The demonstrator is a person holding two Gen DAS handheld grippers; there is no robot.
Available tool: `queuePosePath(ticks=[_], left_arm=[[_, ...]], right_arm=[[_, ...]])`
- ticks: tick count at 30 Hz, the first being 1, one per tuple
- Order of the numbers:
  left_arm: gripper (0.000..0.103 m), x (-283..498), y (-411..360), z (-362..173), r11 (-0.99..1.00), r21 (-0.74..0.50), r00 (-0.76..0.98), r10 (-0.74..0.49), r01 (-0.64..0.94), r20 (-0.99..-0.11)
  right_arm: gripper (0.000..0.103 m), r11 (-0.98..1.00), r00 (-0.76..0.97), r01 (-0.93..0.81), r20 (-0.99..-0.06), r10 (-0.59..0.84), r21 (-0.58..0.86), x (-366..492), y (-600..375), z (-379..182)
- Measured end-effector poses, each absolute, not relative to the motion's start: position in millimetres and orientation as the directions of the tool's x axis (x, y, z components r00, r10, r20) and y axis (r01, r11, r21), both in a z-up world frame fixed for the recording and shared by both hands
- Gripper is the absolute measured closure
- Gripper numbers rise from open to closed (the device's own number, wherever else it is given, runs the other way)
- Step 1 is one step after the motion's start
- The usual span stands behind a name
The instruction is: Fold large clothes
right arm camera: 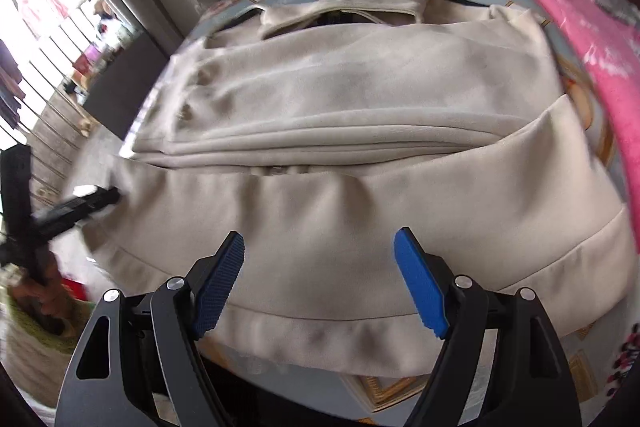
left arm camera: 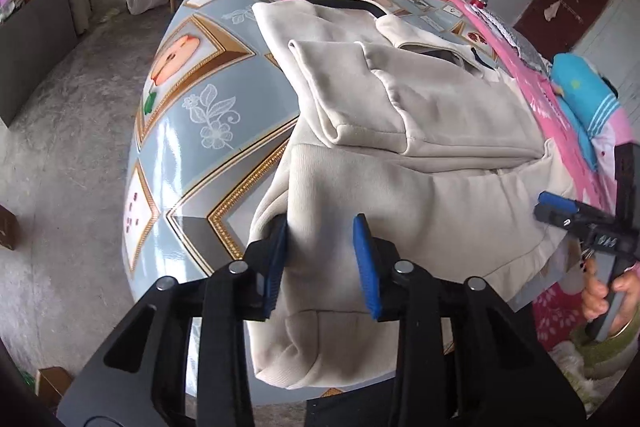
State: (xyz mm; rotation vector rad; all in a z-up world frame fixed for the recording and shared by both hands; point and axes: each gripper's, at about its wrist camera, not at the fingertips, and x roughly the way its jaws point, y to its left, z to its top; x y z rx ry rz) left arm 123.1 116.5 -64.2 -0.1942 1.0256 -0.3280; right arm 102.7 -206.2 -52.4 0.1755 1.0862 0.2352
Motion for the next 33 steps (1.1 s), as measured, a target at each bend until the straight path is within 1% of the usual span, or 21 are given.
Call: queuePosePath(ticks=[2,3,5,7,10,12,15,17,19,22,26,30,32,33], left_arm=[[0.076,121,119,-61,0.930,-0.319,0.491,-0.366,0.180,-0.791],[0.079,121,121,-60,0.928,-0.325,0.498,-0.371,0.180,-0.784],[0.085,119,123,-56,0.925,-0.333,0.516,-0.378,0.183,-0.769],[0.095,116,122,-51,0.924,-0.327,0.532,-0.381,0.197,-0.756],[0.097,101,112,-37,0.933,-0.262,0.577,-0.359,0.248,-0.733],[0.097,86,95,-23,0.932,-0.181,0.607,-0.343,0.314,-0.717],[0.097,64,70,-12,0.916,-0.063,0.621,-0.317,0.395,-0.717],[0.097,51,57,-8,0.896,-0.008,0.623,-0.314,0.443,-0.716],[0.097,42,48,-7,0.881,0.008,0.615,-0.323,0.472,-0.719],[0.097,34,40,-9,0.874,0.037,0.613,-0.310,0.485,-0.727],[0.097,27,40,-13,0.876,0.002,0.594,-0.325,0.482,-0.736],[0.097,21,37,-16,0.872,0.013,0.589,-0.320,0.489,-0.742],[0.097,19,36,-17,0.875,0.017,0.590,-0.312,0.485,-0.745],[0.097,20,37,-17,0.878,0.014,0.590,-0.310,0.478,-0.746]], right_arm=[[0.027,0.921,0.429,-0.099,-0.819,0.382,0.377,104,-206,-48],[0.027,0.888,0.416,-0.098,-0.793,0.446,0.448,106,-205,-46],[0.027,0.833,0.394,-0.098,-0.747,0.535,0.545,109,-199,-43],[0.027,0.763,0.363,-0.092,-0.692,0.625,0.640,117,-192,-40],[0.027,0.656,0.323,-0.051,-0.609,0.725,0.753,131,-184,-39],[0.027,0.590,0.277,-0.020,-0.563,0.779,0.807,140,-174,-43],[0.027,0.500,0.147,0.021,-0.498,0.855,0.866,152,-146,-59],[0.027,0.493,0.081,0.069,-0.497,0.864,0.867,156,-131,-74],[0.027,0.500,0.036,0.126,-0.507,0.861,0.857,160,-122,-91],[0.036,0.489,0.022,0.156,-0.498,0.867,0.858,165,-114,-103],[0.047,0.532,0.036,0.089,-0.537,0.843,0.842,166,-104,-103],[0.059,0.505,0.037,0.129,-0.513,0.857,0.853,171,-103,-115],[0.079,0.502,0.045,0.138,-0.512,0.858,0.854,173,-105,-118],[0.084,0.502,0.050,0.138,-0.512,0.858,0.854,173,-105,-118]])
